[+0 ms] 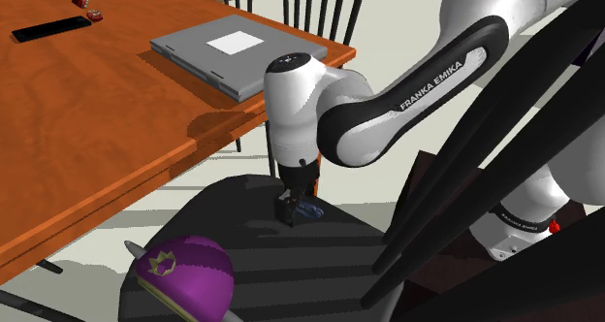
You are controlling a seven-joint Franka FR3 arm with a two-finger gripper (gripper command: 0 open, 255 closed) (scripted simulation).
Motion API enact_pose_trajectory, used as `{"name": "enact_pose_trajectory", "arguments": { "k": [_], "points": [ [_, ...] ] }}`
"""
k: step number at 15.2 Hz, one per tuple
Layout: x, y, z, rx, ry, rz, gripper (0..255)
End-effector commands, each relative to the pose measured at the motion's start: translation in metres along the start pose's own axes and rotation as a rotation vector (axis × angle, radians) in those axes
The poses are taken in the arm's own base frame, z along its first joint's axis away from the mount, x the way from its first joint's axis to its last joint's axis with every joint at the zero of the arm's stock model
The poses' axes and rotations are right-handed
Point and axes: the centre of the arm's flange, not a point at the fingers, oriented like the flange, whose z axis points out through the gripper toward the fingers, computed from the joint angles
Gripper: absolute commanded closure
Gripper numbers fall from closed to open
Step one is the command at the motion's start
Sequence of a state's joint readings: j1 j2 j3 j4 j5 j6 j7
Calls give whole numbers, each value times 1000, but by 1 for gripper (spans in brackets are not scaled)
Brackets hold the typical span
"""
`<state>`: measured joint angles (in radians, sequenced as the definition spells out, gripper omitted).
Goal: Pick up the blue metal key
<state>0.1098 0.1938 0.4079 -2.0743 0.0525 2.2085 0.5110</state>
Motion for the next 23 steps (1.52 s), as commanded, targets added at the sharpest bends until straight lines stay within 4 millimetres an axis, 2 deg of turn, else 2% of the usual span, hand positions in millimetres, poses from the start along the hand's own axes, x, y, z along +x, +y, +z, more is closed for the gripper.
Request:
{"name": "enact_pose_trajectory", "arguments": {
  "k": [1, 10, 23],
  "points": [
    [1, 0, 2, 0, 0, 0, 255],
    [0, 0, 2, 0, 0, 0, 255],
    [-6, -5, -67, 0, 0, 0, 255]
  ]
}}
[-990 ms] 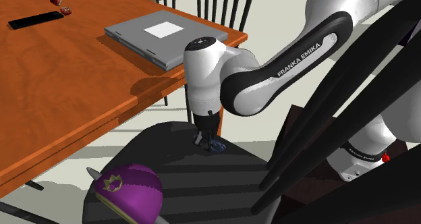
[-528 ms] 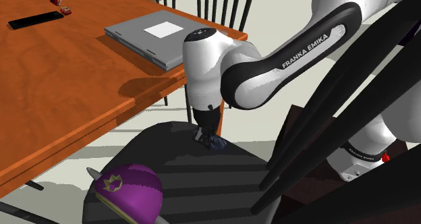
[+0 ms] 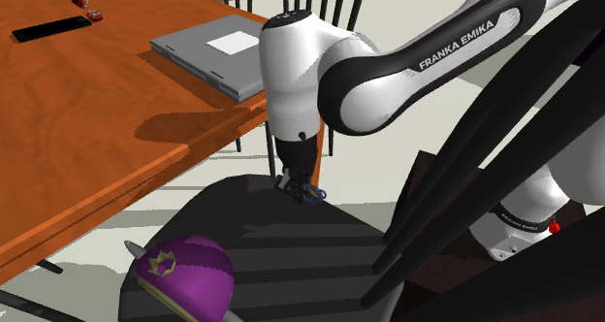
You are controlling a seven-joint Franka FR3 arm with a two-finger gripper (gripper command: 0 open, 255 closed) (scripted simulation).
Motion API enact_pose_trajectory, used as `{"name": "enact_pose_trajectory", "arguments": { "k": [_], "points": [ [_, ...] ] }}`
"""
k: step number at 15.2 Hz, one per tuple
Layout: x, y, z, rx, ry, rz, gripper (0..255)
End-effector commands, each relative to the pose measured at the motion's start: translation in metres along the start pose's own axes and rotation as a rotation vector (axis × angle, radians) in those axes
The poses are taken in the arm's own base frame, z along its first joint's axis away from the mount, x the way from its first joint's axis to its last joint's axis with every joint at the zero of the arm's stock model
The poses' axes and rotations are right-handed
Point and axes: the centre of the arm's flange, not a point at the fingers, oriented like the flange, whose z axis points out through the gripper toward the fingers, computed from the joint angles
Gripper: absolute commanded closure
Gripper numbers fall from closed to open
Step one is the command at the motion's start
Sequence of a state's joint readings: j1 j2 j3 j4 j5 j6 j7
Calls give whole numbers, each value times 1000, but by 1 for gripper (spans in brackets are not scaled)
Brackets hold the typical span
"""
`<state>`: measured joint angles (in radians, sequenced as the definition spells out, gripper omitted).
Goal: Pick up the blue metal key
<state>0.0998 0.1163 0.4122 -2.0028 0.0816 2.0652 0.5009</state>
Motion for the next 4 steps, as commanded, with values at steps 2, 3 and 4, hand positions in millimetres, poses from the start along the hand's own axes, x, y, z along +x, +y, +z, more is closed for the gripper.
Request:
{"name": "enact_pose_trajectory", "arguments": {
  "k": [2, 3, 4],
  "points": [
    [-2, -2, -16, 0, 0, 0, 255],
    [-2, -2, -17, 0, 0, 0, 255],
    [-2, -2, -17, 0, 0, 0, 255]
  ]
}}
